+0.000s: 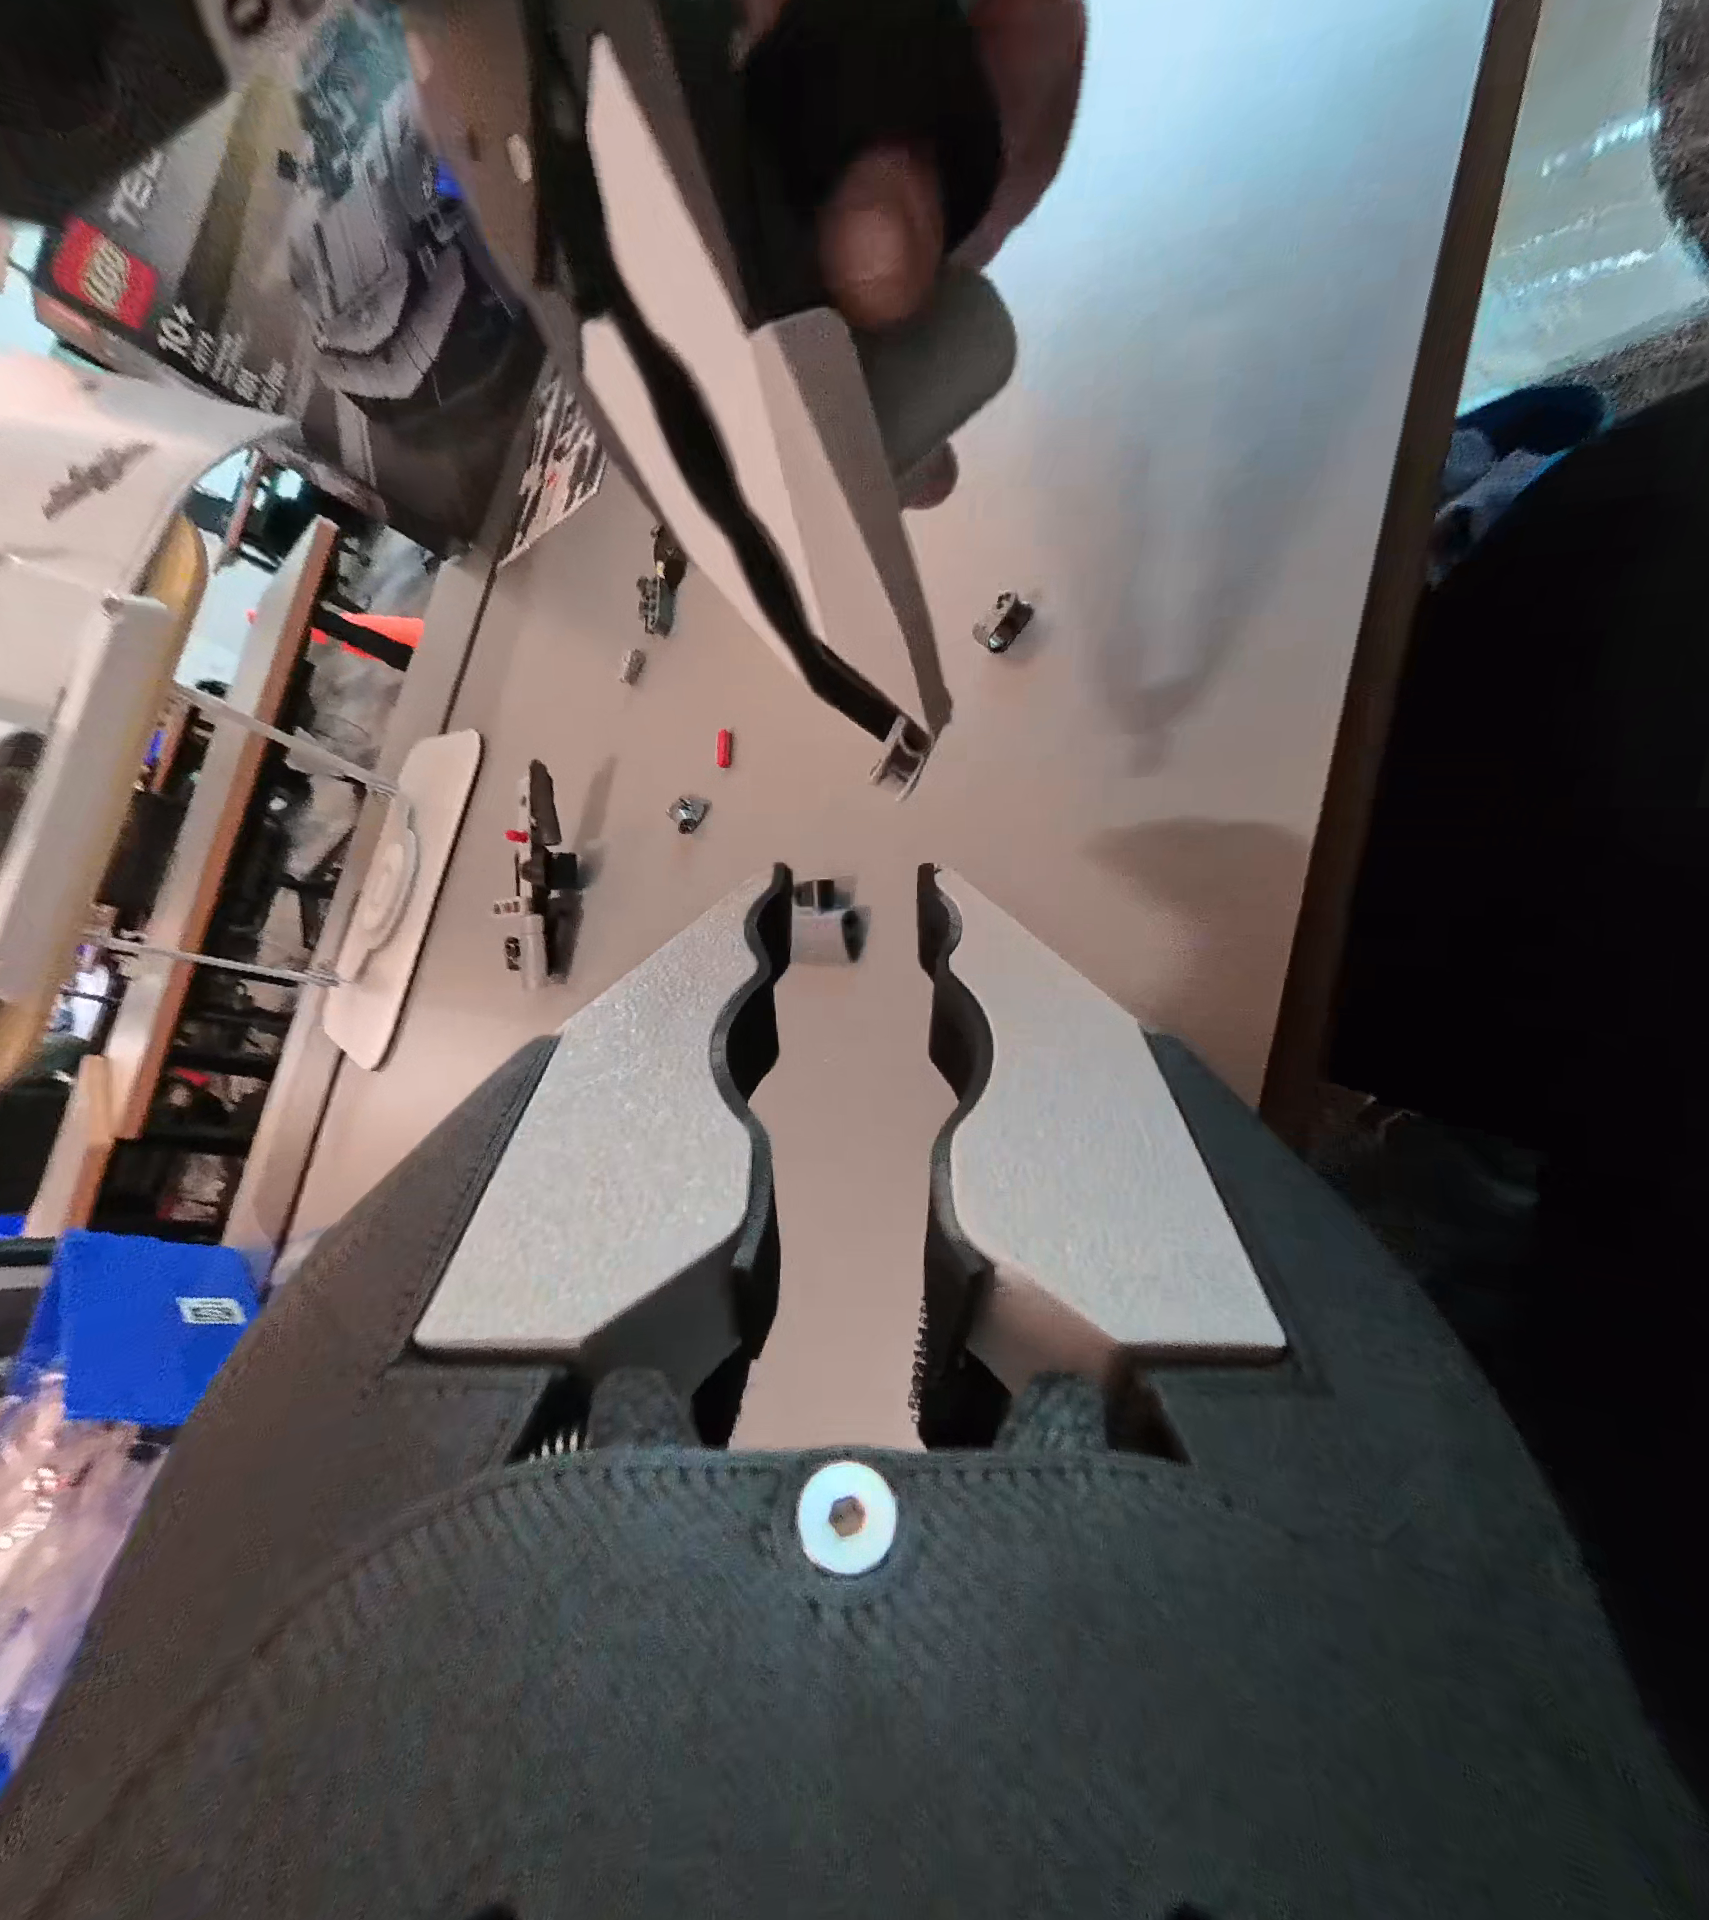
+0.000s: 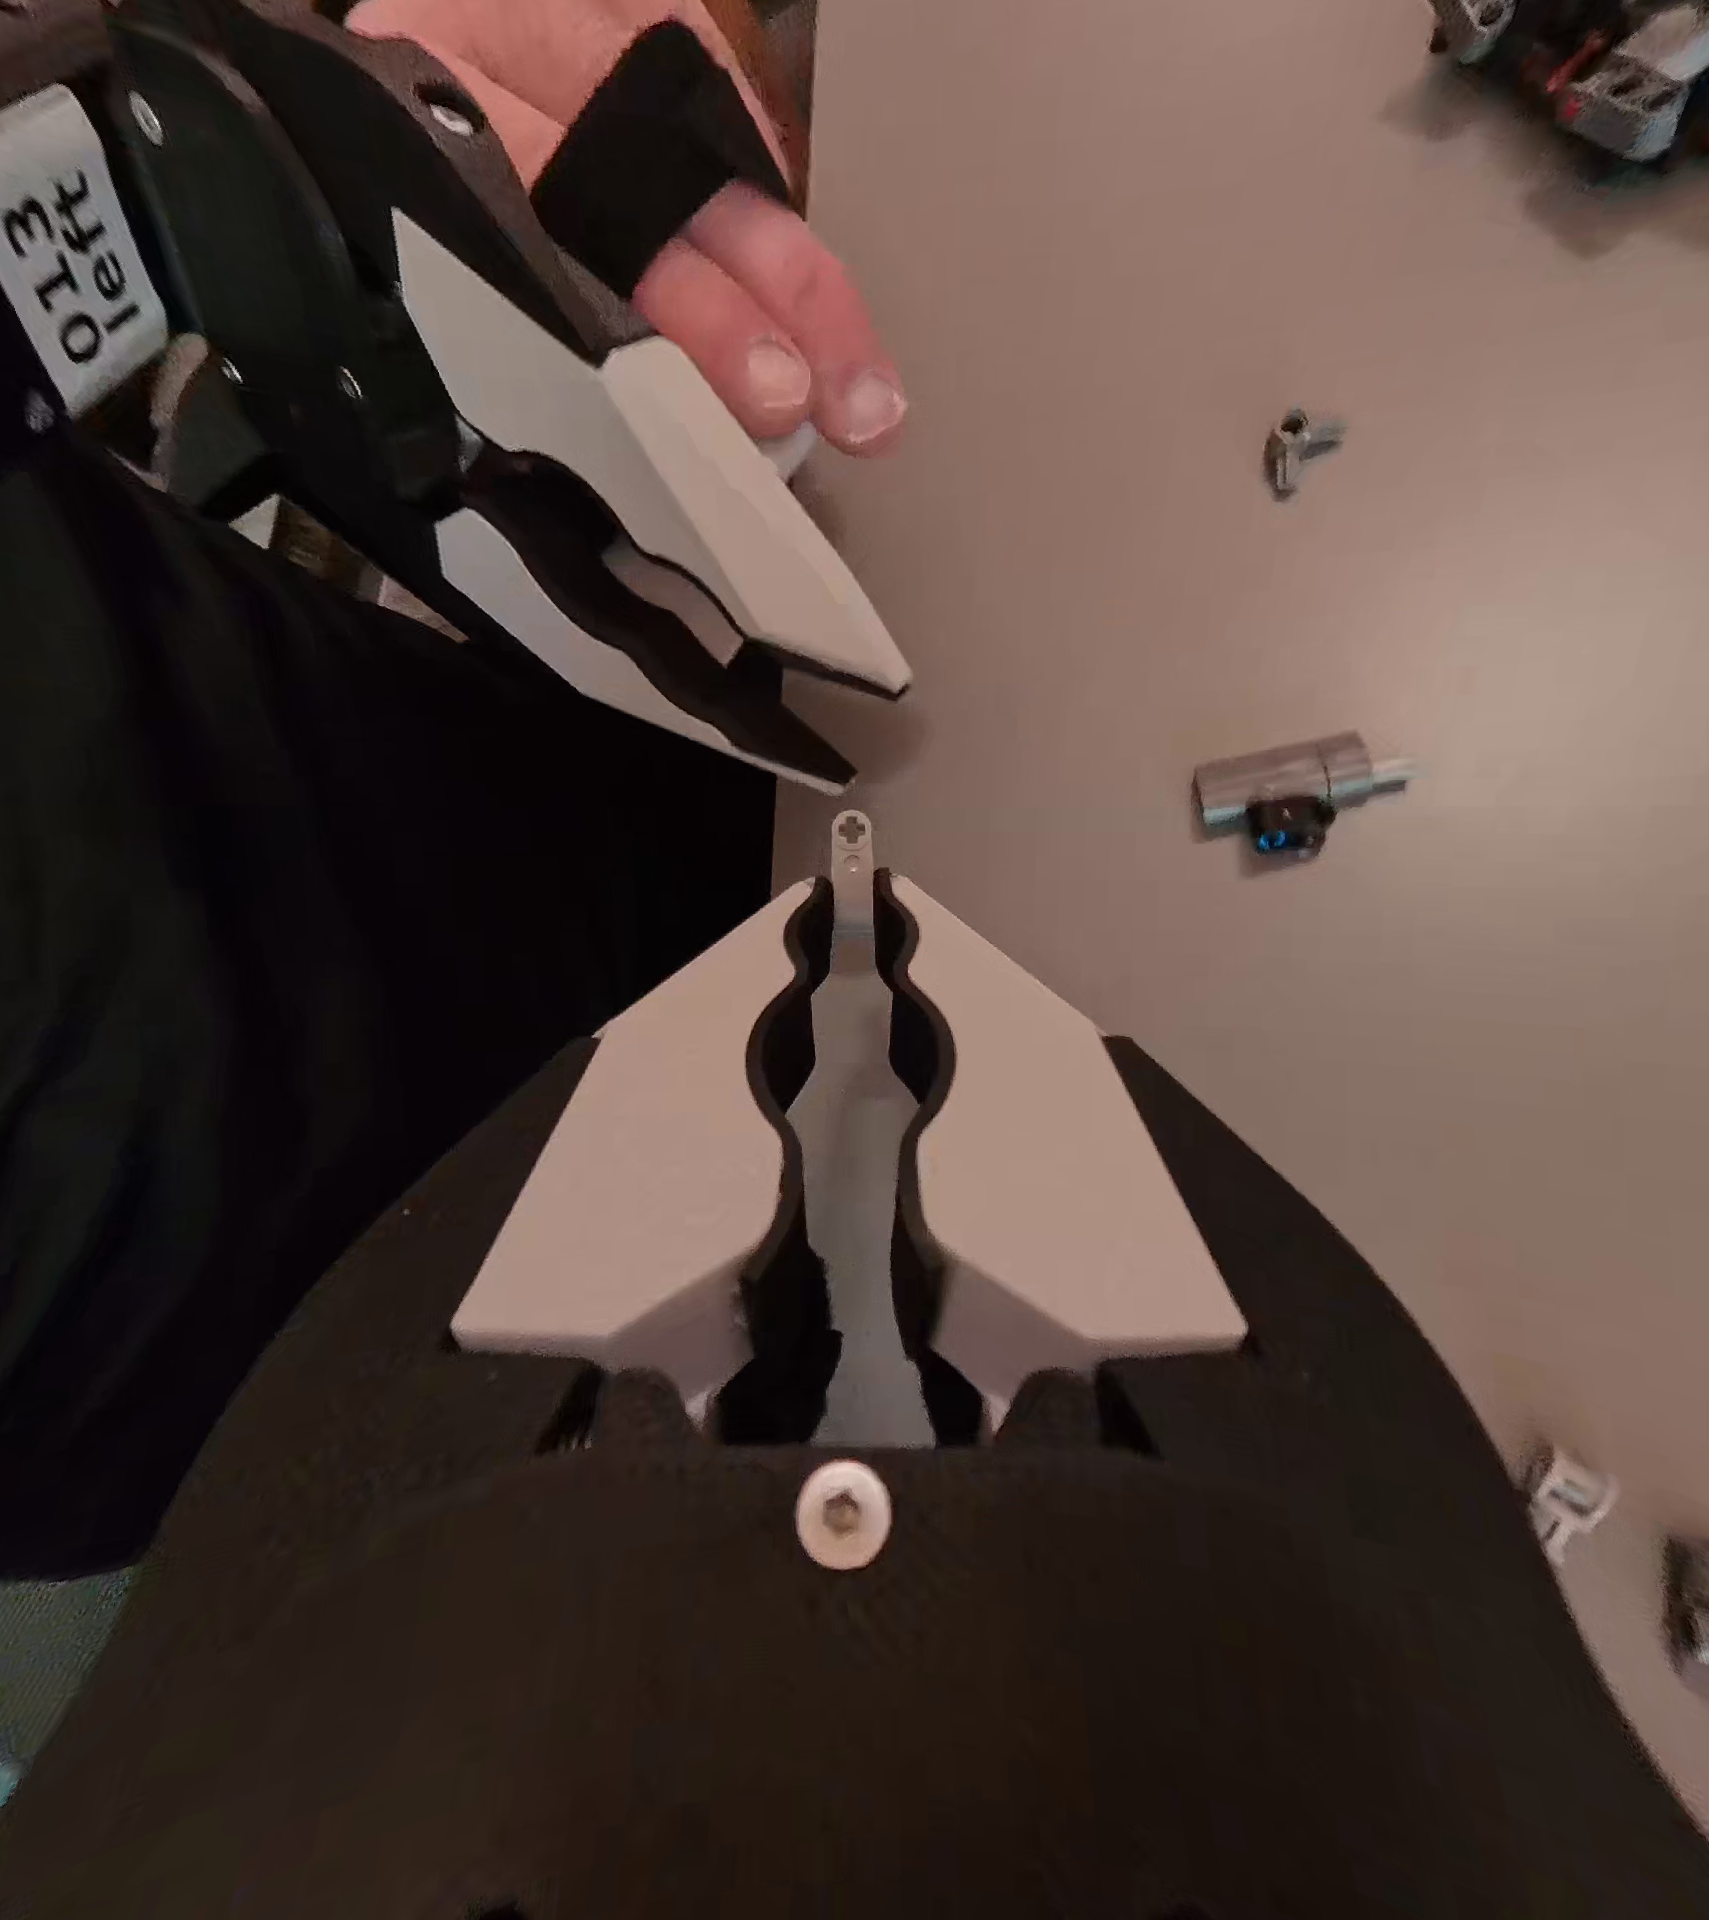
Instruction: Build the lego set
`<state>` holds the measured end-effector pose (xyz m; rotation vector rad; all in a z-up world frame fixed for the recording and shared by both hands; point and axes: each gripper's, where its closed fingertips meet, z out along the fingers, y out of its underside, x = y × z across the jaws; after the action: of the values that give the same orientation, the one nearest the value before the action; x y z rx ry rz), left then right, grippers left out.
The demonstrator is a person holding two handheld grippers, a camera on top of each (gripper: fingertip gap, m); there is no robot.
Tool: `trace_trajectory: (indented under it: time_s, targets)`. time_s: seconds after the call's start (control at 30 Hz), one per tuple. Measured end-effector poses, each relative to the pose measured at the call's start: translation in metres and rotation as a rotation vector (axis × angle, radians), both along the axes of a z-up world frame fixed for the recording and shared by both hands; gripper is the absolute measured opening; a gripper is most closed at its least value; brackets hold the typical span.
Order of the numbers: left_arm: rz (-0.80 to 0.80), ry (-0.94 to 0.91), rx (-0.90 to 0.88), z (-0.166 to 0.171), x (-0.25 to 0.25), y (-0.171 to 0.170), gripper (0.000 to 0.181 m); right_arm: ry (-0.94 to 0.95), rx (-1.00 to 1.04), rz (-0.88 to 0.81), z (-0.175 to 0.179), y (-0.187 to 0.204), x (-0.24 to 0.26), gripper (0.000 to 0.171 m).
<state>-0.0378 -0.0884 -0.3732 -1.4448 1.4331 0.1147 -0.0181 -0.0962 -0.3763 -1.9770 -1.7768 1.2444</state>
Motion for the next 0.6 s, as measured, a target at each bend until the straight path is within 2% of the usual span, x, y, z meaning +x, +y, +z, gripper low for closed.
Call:
trace_trajectory:
  time_s: [0.17,0.3,0.43,0.47,0.5,0.6]
  targets:
    - [-0.049,0.034,0.064,0.004,0.005,0.000,0.022,-0.018,-0.051,0.086,0.006,0.000,-0.014,0.005]
    - [-0.073,0.048,0.081,0.001,0.003,-0.003,0.013,-0.044,-0.098,0.158,0.004,-0.005,-0.020,0.005]
    - [-0.053,0.046,0.064,-0.005,-0.003,0.001,0.006,-0.042,-0.110,0.160,0.000,0.000,-0.027,0.006]
    - [-0.034,0.030,0.050,-0.005,-0.006,0.004,0.006,-0.018,-0.091,0.134,0.002,0.006,-0.030,0.008]
    - [-0.034,0.006,0.020,-0.005,-0.007,0.005,0.006,0.012,-0.037,0.099,0.005,0.014,-0.034,0.018]
    - [0.004,-0.122,-0.111,0.001,-0.012,0.012,0.006,0.069,0.223,0.079,0.016,0.030,-0.031,0.022]
